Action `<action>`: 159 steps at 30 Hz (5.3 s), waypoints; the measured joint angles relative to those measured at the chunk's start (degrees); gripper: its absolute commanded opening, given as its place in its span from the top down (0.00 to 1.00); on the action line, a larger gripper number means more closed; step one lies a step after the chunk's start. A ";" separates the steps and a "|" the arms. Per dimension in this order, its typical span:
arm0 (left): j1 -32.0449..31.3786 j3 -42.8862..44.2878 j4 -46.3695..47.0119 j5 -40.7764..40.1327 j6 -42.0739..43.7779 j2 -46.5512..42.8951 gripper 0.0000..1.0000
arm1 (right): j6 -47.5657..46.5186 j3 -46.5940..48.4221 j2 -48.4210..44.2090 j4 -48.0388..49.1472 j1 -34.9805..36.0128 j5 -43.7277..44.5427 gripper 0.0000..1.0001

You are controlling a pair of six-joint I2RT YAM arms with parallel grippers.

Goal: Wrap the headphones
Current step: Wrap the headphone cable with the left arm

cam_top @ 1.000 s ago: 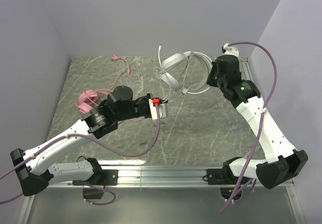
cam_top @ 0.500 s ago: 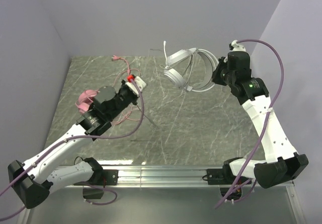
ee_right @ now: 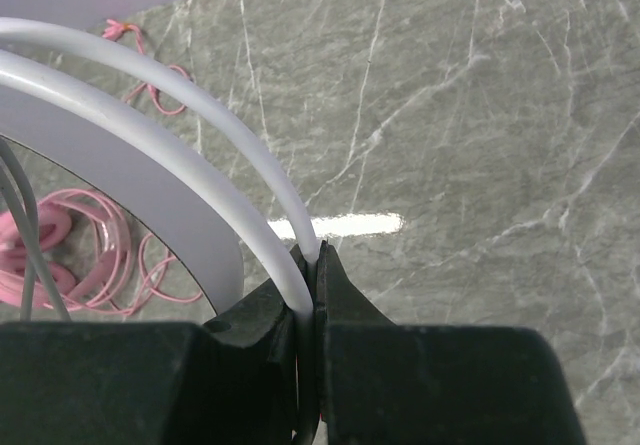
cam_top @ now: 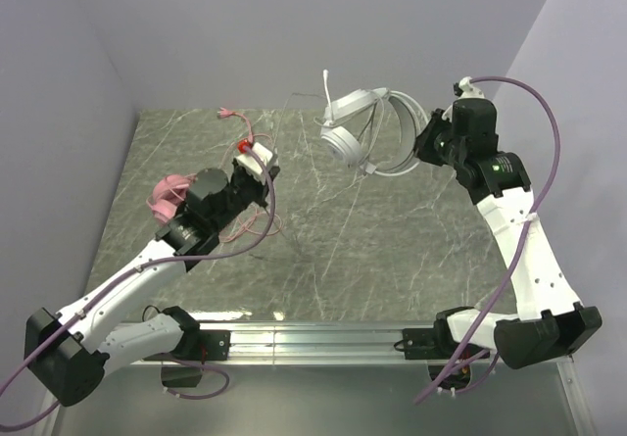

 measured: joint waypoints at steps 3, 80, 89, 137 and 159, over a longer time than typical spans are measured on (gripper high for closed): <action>-0.07 -5.64 0.63 2.14 -2.12 -1.22 1.00 | 1.33 1.38 1.07 -0.20 -0.74 -0.59 1.00; -23.76 12.15 -29.03 24.22 4.55 2.82 0.99 | 18.36 -2.86 10.16 -12.59 -12.90 19.50 1.00; -24.46 24.72 -36.00 20.57 8.72 6.25 0.99 | 17.73 -6.64 9.60 -8.39 -7.89 22.71 1.00; -15.28 55.56 -35.08 1.49 38.10 30.56 1.00 | 3.21 -22.82 2.03 9.38 11.17 34.16 1.00; -7.23 61.81 -37.68 12.00 43.76 41.03 1.00 | 0.44 -23.85 2.32 10.60 22.93 36.20 1.00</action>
